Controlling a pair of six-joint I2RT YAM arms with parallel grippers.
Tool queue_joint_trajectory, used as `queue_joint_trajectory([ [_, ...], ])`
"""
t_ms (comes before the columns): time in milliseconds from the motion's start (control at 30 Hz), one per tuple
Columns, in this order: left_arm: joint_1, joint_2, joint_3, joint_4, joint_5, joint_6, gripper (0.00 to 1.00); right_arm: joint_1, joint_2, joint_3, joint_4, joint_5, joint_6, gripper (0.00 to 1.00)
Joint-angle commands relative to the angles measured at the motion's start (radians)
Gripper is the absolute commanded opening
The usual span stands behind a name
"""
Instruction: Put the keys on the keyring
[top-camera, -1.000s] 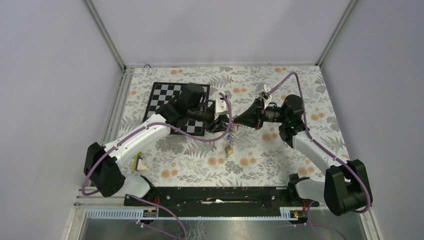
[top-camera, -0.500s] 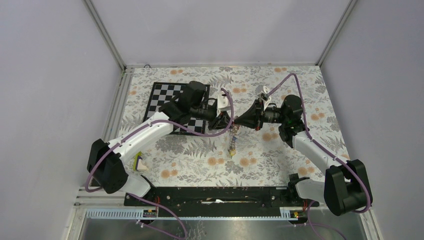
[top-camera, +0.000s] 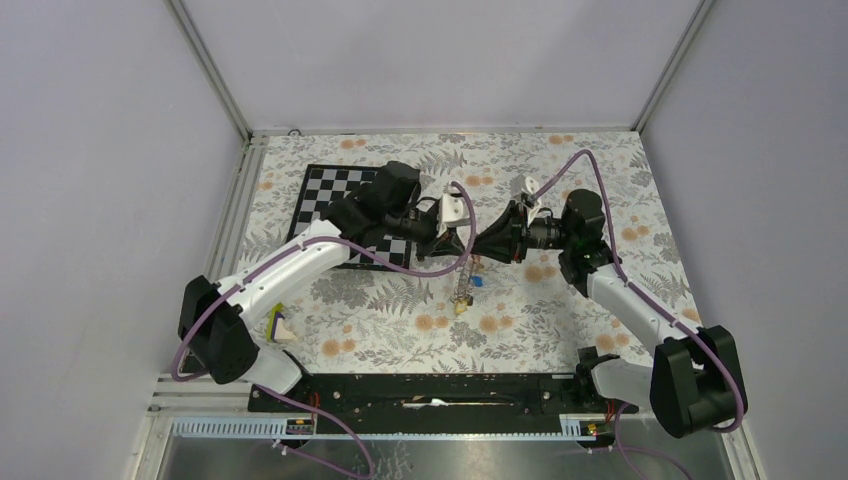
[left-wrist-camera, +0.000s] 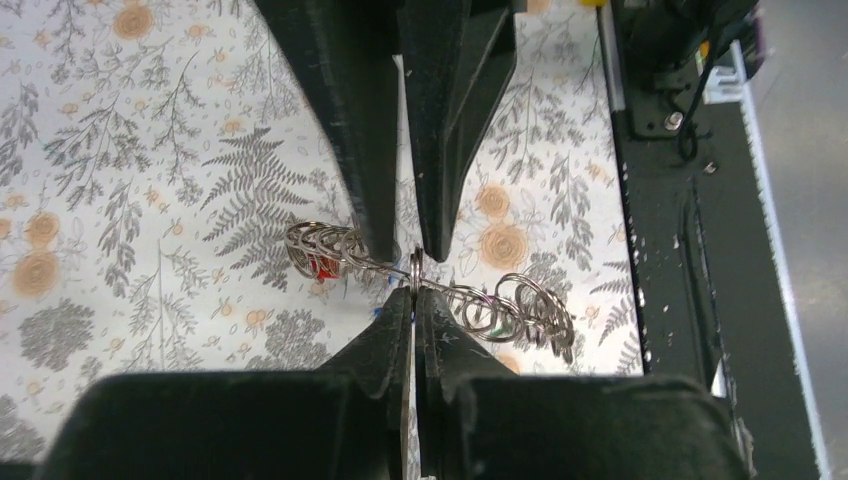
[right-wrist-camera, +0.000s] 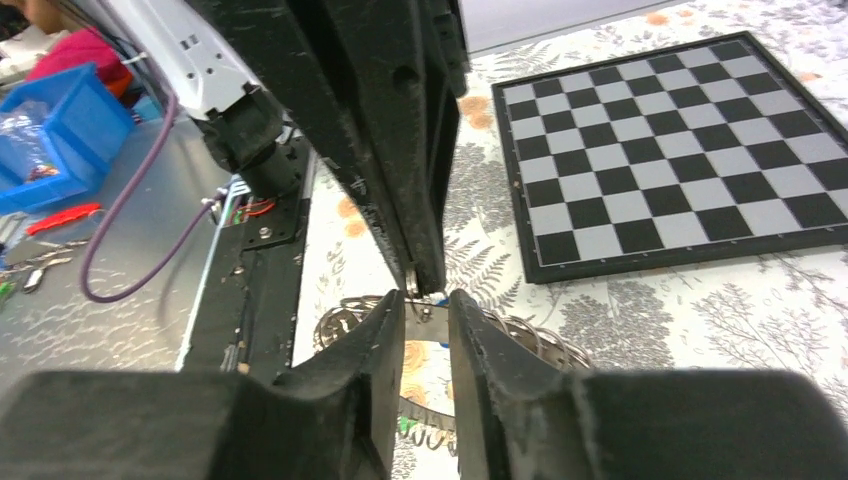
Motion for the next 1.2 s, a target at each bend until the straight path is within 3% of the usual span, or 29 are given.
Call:
queue_joint_trajectory([
  [0,-0.064,0.013,0.137,-0.210,-0.172,0.194,0.00,-0.004,-0.047,0.074,-0.263,0.059,-0.275,0.37],
  [100,-0.106,0.044,0.199,-0.331,-0.300,0.244,0.00,-0.004,-0.060,0.098,-0.369,0.092,-0.384,0.50],
  [300,-0.150,0.100,0.297,-0.413,-0.396,0.207,0.00,-0.003,-0.051,0.089,-0.372,0.042,-0.395,0.54],
  [700,-0.160,0.121,0.315,-0.396,-0.329,0.137,0.00,0.017,0.003,0.030,-0.212,-0.046,-0.260,0.54],
  [867,-0.160,0.111,0.300,-0.375,-0.317,0.129,0.00,0.024,0.033,0.005,-0.117,-0.057,-0.183,0.52],
  [1167,-0.161,0.110,0.288,-0.357,-0.320,0.123,0.00,0.047,0.056,0.002,-0.089,-0.052,-0.160,0.44],
])
